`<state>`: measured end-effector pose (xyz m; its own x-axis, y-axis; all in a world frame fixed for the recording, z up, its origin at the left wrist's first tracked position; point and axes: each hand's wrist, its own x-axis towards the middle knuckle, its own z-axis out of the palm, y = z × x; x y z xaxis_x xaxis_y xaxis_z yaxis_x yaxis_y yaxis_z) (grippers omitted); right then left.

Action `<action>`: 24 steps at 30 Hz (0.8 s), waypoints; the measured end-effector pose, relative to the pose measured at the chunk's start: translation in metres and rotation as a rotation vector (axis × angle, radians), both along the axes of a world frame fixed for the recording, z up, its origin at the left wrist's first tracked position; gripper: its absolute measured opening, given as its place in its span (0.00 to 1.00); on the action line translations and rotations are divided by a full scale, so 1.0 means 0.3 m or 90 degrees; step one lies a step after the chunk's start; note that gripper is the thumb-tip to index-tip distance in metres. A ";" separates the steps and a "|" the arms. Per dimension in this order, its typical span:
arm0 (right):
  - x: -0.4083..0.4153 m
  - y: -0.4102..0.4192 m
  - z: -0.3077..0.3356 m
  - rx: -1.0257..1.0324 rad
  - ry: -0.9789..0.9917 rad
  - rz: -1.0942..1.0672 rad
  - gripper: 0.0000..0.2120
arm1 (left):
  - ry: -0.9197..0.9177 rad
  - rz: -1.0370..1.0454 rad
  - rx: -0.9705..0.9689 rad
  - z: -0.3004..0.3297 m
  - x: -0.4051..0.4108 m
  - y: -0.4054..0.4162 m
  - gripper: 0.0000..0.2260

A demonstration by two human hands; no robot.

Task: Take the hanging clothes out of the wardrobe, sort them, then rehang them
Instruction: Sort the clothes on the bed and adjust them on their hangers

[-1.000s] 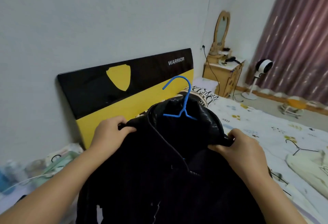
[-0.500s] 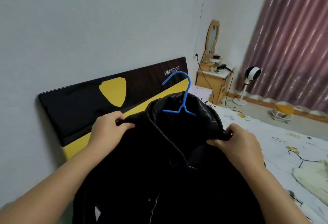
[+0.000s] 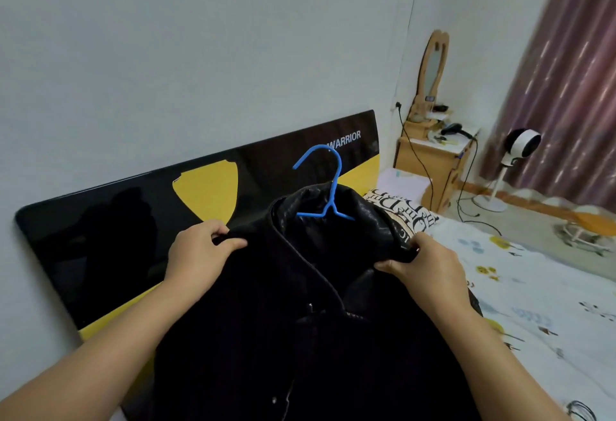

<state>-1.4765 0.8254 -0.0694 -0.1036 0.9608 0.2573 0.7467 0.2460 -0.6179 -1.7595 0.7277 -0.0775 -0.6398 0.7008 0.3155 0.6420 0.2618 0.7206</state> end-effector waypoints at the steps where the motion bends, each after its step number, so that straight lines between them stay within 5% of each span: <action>1: -0.020 0.035 -0.011 -0.001 -0.004 0.004 0.21 | 0.004 0.005 0.000 -0.011 -0.015 0.030 0.09; 12: -0.274 0.469 -0.197 0.010 -0.087 -0.048 0.22 | 0.028 0.020 -0.008 -0.167 -0.218 0.469 0.09; 24: -0.555 0.881 -0.671 -0.093 -0.168 -0.060 0.28 | 0.087 0.043 -0.071 -0.521 -0.423 0.997 0.11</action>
